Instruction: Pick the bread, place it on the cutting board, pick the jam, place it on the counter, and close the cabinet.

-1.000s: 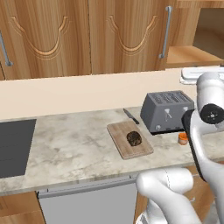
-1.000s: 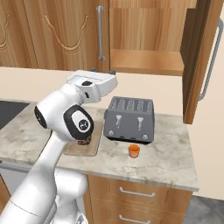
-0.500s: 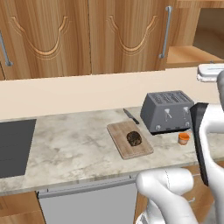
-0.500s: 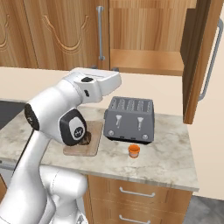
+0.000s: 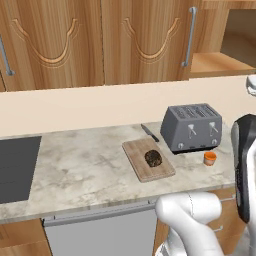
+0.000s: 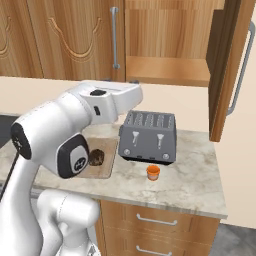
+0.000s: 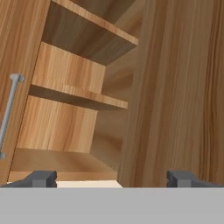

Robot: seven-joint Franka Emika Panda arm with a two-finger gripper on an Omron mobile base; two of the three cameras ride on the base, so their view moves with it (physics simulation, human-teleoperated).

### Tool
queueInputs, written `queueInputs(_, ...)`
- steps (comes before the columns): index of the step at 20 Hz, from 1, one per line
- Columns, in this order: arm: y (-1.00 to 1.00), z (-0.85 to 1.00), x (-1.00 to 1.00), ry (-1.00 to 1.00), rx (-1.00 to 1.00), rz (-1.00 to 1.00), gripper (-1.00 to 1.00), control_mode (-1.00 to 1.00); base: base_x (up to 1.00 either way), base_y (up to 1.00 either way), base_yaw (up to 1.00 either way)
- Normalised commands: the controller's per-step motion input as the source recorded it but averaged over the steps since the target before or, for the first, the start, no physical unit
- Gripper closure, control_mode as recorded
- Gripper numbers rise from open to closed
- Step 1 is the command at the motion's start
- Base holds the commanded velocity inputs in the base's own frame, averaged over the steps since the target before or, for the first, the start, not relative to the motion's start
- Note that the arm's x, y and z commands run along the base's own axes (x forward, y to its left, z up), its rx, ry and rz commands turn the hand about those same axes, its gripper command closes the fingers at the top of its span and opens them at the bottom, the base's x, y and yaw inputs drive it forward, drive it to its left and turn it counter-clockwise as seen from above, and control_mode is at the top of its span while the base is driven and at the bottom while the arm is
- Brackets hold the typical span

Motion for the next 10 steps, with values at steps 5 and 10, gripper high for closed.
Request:
queueInputs(5, -0.2, 0.0, -0.34, 0.0, 0.0, 0.02, -1.0, -1.0, 0.0, 0.0, 0.0)
queueInputs(10, -0.16, 0.0, -0.19, 0.0, 0.02, 0.09, -1.0, -1.0, 0.0, 0.0, 0.0)
